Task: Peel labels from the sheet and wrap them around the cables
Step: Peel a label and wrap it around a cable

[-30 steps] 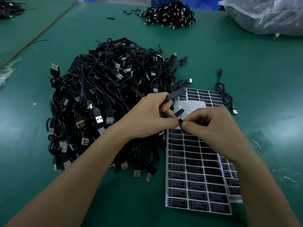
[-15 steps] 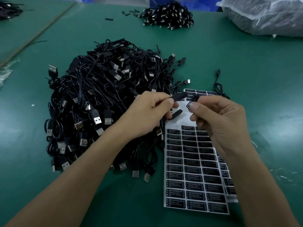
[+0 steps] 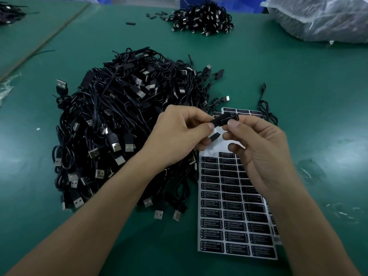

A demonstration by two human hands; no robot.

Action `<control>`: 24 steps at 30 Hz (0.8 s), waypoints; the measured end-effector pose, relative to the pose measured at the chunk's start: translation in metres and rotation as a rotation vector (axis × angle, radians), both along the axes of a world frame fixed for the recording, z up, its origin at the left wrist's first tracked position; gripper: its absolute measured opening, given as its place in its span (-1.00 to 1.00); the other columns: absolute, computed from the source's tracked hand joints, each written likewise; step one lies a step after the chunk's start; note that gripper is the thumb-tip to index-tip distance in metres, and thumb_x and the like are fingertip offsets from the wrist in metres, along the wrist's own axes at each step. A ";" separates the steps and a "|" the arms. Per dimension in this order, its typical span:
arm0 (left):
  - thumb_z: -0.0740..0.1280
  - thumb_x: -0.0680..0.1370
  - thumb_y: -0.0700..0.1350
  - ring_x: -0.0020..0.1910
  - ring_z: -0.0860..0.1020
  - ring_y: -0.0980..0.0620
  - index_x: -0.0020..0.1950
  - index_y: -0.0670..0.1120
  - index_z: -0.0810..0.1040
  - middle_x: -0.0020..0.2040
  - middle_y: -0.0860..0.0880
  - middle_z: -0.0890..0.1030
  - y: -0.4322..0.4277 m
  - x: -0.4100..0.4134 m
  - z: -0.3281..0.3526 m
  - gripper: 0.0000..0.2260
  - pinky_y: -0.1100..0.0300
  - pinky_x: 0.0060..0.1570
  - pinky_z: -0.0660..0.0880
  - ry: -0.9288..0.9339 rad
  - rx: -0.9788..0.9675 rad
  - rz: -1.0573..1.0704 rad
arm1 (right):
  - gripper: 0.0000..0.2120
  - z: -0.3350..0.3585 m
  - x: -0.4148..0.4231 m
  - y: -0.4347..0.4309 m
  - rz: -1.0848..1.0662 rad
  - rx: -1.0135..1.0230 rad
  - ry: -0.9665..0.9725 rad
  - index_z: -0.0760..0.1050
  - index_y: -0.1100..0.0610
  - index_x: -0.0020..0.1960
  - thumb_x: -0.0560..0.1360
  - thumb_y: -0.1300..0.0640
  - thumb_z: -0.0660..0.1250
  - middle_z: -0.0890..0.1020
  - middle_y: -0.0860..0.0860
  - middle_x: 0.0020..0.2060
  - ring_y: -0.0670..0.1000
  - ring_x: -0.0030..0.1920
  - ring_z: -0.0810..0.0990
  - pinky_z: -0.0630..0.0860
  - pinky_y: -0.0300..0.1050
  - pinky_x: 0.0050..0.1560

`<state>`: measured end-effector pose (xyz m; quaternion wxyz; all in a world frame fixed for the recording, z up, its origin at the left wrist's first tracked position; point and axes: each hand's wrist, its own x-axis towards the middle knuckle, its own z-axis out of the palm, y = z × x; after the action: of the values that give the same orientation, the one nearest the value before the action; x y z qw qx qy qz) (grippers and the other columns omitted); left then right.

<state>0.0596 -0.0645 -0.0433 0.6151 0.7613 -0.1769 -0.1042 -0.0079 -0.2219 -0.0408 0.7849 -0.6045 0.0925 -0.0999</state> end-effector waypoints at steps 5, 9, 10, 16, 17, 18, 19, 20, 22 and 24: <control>0.47 0.52 -0.30 -0.29 0.71 0.00 -0.09 -0.19 0.68 -0.29 -0.13 0.71 0.000 -0.003 0.003 -0.97 0.21 -0.27 0.63 0.110 -0.086 -0.029 | -0.82 -0.003 0.002 0.001 -0.031 -0.110 0.006 0.70 0.01 -0.27 0.46 0.22 0.46 0.70 0.03 -0.28 -0.04 -0.23 0.61 0.50 -0.18 -0.17; 0.47 0.50 -0.32 -0.29 0.70 -0.01 -0.09 -0.21 0.67 -0.26 -0.18 0.71 0.001 -0.003 0.004 -0.96 0.22 -0.25 0.63 0.178 -0.112 -0.091 | -0.83 -0.005 0.003 -0.002 -0.053 -0.141 -0.007 0.69 0.07 -0.25 0.48 0.26 0.46 0.68 0.05 -0.30 -0.03 -0.24 0.61 0.51 -0.21 -0.22; 0.48 0.50 -0.33 -0.29 0.70 -0.01 -0.10 -0.20 0.67 -0.26 -0.19 0.71 0.001 -0.003 0.003 -0.95 0.22 -0.25 0.63 0.184 -0.114 -0.097 | -0.84 -0.006 0.003 -0.003 -0.052 -0.152 -0.012 0.69 0.07 -0.24 0.48 0.26 0.46 0.68 0.05 -0.30 -0.03 -0.25 0.61 0.51 -0.23 -0.23; 0.50 0.46 -0.34 -0.24 0.71 -0.04 -0.06 -0.23 0.69 -0.22 -0.21 0.72 0.004 -0.001 0.001 -0.91 0.23 -0.24 0.63 0.180 -0.119 -0.135 | -0.82 -0.008 0.004 -0.006 -0.043 -0.224 -0.033 0.69 0.05 -0.24 0.49 0.26 0.46 0.67 0.05 -0.33 -0.03 -0.26 0.61 0.51 -0.26 -0.24; 0.50 0.47 -0.34 -0.24 0.71 -0.04 -0.05 -0.24 0.69 -0.22 -0.21 0.72 0.004 -0.001 0.000 -0.91 0.23 -0.24 0.63 0.184 -0.117 -0.137 | -0.81 -0.009 0.005 -0.006 -0.047 -0.245 -0.034 0.69 0.04 -0.24 0.49 0.26 0.46 0.67 0.04 -0.34 -0.03 -0.26 0.62 0.51 -0.27 -0.24; 0.50 0.47 -0.34 -0.24 0.71 -0.04 -0.05 -0.24 0.69 -0.22 -0.21 0.72 0.004 0.000 0.000 -0.91 0.23 -0.24 0.62 0.188 -0.117 -0.136 | -0.82 -0.009 0.005 -0.006 -0.053 -0.263 -0.034 0.69 0.04 -0.25 0.49 0.26 0.47 0.67 0.03 -0.35 -0.04 -0.27 0.62 0.52 -0.27 -0.24; 0.50 0.47 -0.34 -0.24 0.71 -0.04 -0.05 -0.23 0.69 -0.22 -0.20 0.72 0.004 0.000 -0.001 -0.91 0.23 -0.24 0.62 0.191 -0.117 -0.136 | -0.83 -0.009 0.005 -0.006 -0.059 -0.278 -0.033 0.68 0.05 -0.24 0.49 0.26 0.47 0.68 0.03 -0.36 -0.05 -0.28 0.62 0.52 -0.28 -0.25; 0.50 0.47 -0.34 -0.24 0.71 -0.04 -0.06 -0.22 0.69 -0.22 -0.20 0.72 0.004 0.000 -0.001 -0.91 0.23 -0.24 0.62 0.191 -0.118 -0.136 | -0.85 -0.009 0.005 -0.005 -0.064 -0.292 -0.032 0.68 0.07 -0.22 0.48 0.26 0.47 0.68 0.02 -0.36 -0.06 -0.28 0.62 0.52 -0.28 -0.25; 0.50 0.47 -0.34 -0.25 0.71 -0.04 -0.08 -0.20 0.70 -0.23 -0.20 0.72 0.004 -0.001 -0.002 -0.91 0.23 -0.25 0.62 0.187 -0.123 -0.136 | -0.90 -0.009 0.005 -0.005 -0.068 -0.319 -0.030 0.67 0.10 -0.17 0.48 0.26 0.47 0.68 0.02 -0.36 -0.08 -0.29 0.62 0.53 -0.29 -0.26; 0.50 0.47 -0.34 -0.25 0.72 -0.05 -0.09 -0.18 0.70 -0.24 -0.19 0.72 0.004 -0.001 -0.002 -0.91 0.23 -0.25 0.62 0.186 -0.126 -0.135 | -0.93 -0.009 0.005 -0.005 -0.072 -0.343 -0.032 0.67 0.12 -0.16 0.48 0.25 0.47 0.69 0.02 -0.36 -0.09 -0.30 0.62 0.53 -0.29 -0.25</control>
<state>0.0587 -0.0608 -0.0453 0.6671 0.6945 -0.1761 -0.2040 -0.0031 -0.2268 -0.0501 0.6676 -0.7241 0.0830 -0.1519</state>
